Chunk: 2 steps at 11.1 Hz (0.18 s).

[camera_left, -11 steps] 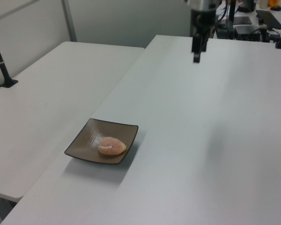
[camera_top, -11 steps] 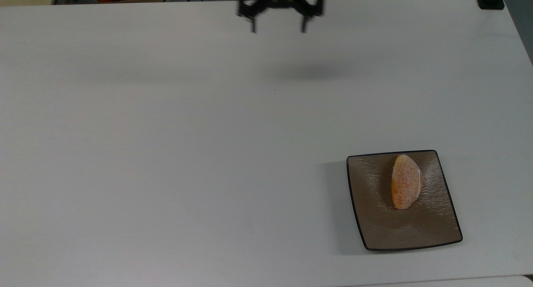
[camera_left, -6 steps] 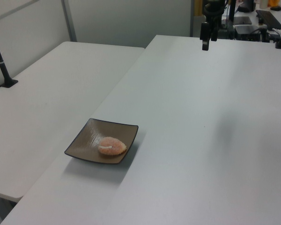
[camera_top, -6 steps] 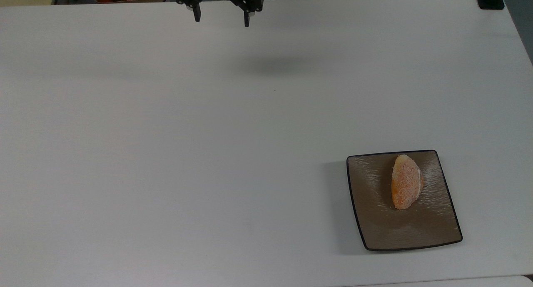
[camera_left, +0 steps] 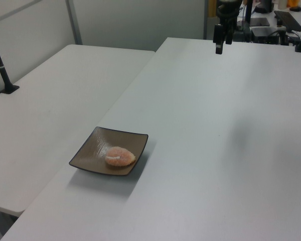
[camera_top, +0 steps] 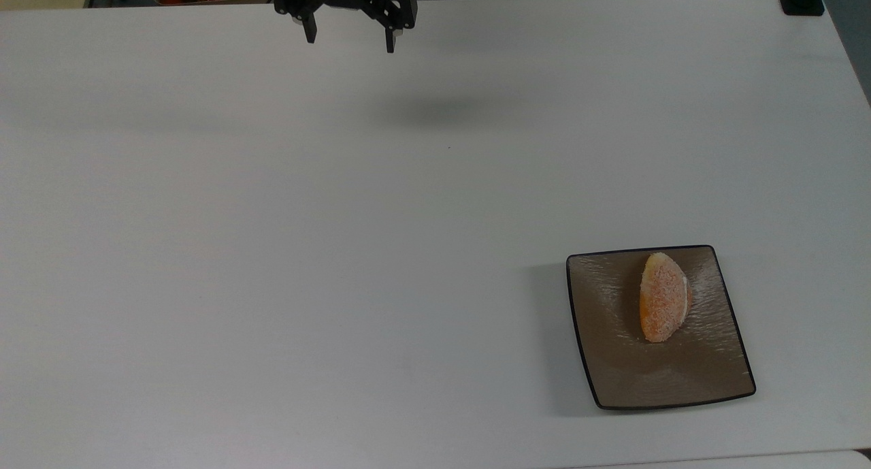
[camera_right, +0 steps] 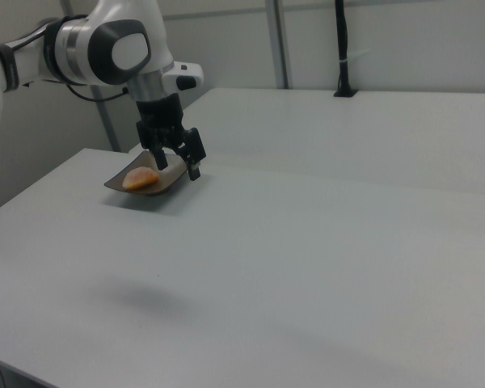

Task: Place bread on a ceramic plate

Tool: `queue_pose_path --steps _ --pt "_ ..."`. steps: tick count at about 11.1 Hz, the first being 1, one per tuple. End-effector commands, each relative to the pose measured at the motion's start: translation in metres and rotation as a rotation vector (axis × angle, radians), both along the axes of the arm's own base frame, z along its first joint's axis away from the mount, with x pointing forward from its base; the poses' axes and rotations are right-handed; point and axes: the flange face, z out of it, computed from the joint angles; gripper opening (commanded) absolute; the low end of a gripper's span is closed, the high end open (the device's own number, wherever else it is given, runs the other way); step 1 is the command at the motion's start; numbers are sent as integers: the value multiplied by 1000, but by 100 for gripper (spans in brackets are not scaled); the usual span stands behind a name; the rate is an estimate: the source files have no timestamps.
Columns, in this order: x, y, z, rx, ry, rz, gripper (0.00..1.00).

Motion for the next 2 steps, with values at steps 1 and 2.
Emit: queue_pose_path --steps 1,2 --pt "0 2 -4 14 -17 12 100" --pt "0 1 -4 14 -18 11 100"
